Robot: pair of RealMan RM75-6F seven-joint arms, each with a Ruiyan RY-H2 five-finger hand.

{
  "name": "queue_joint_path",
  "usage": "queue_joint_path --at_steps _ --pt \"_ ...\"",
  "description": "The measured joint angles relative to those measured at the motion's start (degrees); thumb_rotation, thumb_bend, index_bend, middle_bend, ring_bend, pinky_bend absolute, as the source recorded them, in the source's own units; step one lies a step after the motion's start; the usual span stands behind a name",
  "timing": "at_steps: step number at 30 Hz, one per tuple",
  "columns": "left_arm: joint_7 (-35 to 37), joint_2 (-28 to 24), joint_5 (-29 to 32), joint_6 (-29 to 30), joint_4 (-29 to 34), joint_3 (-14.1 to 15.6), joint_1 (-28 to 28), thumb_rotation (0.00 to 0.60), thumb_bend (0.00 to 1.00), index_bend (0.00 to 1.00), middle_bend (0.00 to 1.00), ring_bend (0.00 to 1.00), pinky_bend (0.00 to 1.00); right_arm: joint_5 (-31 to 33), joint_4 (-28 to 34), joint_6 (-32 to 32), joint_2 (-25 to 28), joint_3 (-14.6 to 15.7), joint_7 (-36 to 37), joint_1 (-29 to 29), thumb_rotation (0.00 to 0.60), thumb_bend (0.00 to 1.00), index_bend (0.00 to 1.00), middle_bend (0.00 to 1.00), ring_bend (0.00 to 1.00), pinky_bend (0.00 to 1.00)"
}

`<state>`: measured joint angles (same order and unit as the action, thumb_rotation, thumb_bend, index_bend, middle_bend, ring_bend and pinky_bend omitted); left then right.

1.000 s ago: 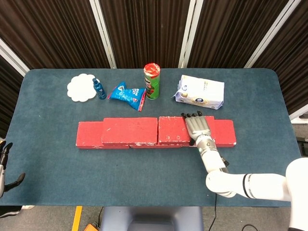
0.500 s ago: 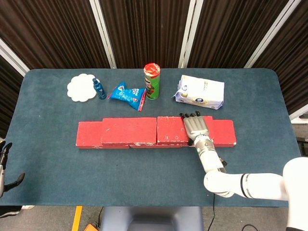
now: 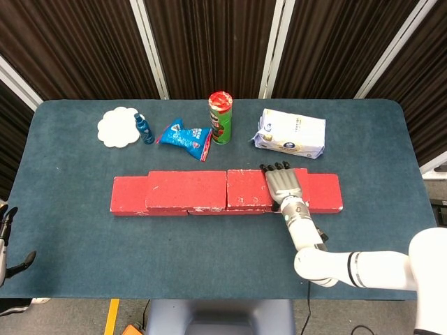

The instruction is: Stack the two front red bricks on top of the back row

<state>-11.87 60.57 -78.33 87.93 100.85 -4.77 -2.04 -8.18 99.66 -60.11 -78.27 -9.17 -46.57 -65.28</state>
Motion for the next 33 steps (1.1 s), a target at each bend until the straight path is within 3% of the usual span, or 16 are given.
queue_joint_path --at_steps 25,30,33 --pt "-0.44 0.04 0.33 -0.32 0.1 -0.03 -0.12 0.6 0.23 0.0 0.0 0.0 0.02 -2.1 2.95 -0.15 2.13 -1.38 2.23 1.03 0.6 0.0 0.2 0.16 0.09 0.0" --pt "-0.99 0.27 0.4 -0.42 0.06 -0.02 -0.24 0.6 0.23 0.0 0.0 0.0 0.02 -8.22 12.26 -1.97 8.5 -1.9 5.77 4.21 0.6 0.0 0.19 0.15 0.08 0.0" --pt "-0.97 0.31 0.23 -0.66 0.1 0.09 -0.36 0.6 0.22 0.0 0.0 0.0 0.02 -16.35 19.59 -4.6 13.27 -1.25 8.6 8.2 0.6 0.0 0.19 0.15 0.08 0.0"
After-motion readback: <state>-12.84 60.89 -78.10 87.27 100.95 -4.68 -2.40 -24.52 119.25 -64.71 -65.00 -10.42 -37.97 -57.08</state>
